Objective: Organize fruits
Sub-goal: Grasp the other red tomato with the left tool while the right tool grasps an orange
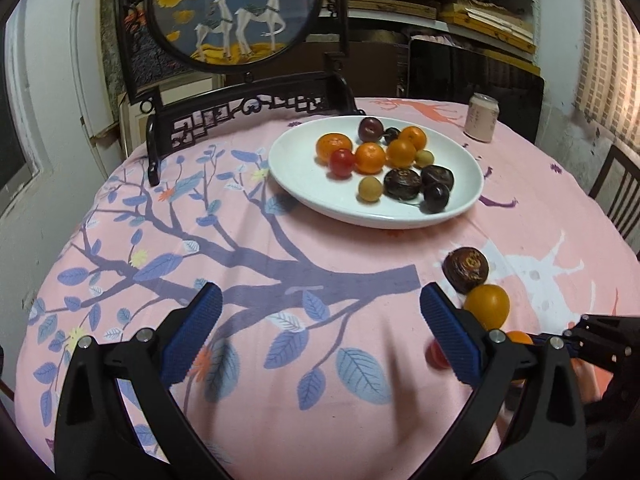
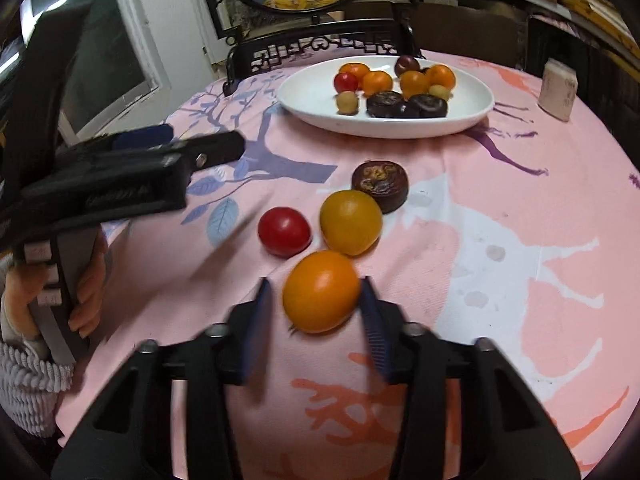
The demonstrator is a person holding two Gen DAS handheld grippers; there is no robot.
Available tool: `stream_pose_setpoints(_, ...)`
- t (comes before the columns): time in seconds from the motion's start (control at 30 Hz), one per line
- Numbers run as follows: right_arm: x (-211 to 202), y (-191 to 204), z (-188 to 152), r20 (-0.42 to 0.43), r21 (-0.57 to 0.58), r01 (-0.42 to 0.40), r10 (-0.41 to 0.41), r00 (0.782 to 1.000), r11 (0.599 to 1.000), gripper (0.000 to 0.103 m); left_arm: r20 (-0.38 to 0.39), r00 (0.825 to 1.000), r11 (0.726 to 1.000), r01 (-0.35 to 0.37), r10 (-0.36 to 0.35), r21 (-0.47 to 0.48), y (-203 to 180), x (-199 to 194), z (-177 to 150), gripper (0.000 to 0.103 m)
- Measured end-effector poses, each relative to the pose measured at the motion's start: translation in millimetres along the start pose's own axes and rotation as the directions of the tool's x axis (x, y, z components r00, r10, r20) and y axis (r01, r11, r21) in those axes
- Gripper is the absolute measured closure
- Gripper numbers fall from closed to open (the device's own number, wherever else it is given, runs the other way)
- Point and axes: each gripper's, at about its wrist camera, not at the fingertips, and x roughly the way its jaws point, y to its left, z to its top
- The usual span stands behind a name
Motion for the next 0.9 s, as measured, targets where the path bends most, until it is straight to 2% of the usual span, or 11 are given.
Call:
stream_pose_setpoints(0.07, -5, -6, 1, 0.023, 0.023, -0.010, 0.009, 1.000, 1.000, 0.065, -0.002, 1.000, 1.000, 0.007, -0.007, 0.017, -4, -1, -2, 0.002)
stream_pose_setpoints(0.17, -18, -15, 3, 0.078, 0.044, 0.022, -0.025, 0.997, 0.999, 0.065, -0.017, 0.999, 0.999, 0.040, -0.040, 0.036, -9, -1, -5, 0.002)
stream_pose_setpoints(0.3, -35, -47, 7, 0.136, 0.173, 0.068, -0.092, 0.986, 0.983, 0.065, -0.045, 0.992, 0.987, 0.122, -0.117, 0.109, -27, -3, -15, 0.002)
stream_pose_setpoints(0.43, -41, -60, 7, 0.154, 0.225, 0.043, -0.080, 0.985, 0.973, 0.065, -0.052, 0.990, 0.968, 0.136, -0.128, 0.211, -50, -3, -23, 0.002)
stream_pose_setpoints(0.57, -40, -59, 9, 0.153, 0.224, 0.037, -0.073, 0.985, 0.974, 0.065, -0.083, 0.986, 0.958, 0.163, -0.147, 0.235, -58, 5, -25, 0.003)
stream_pose_setpoints(0.73, -39, -61, 9, 0.152, 0.230, 0.033, -0.069, 0.986, 0.973, 0.065, -0.097, 0.979, 0.964, 0.194, -0.179, 0.179, -47, 9, -22, 0.015)
stream_pose_setpoints(0.8, -39, -60, 8, 0.151, 0.230, 0.031, -0.067, 0.986, 0.973, 0.065, -0.116, 0.974, 0.964, 0.210, -0.193, 0.161, -45, 13, -21, 0.025)
stream_pose_setpoints(0.9, -40, -60, 8, 0.154, 0.230, 0.030, -0.066, 0.986, 0.973, 0.065, -0.136, 0.964, 0.956, 0.250, -0.230, 0.154, -47, 14, -22, 0.033)
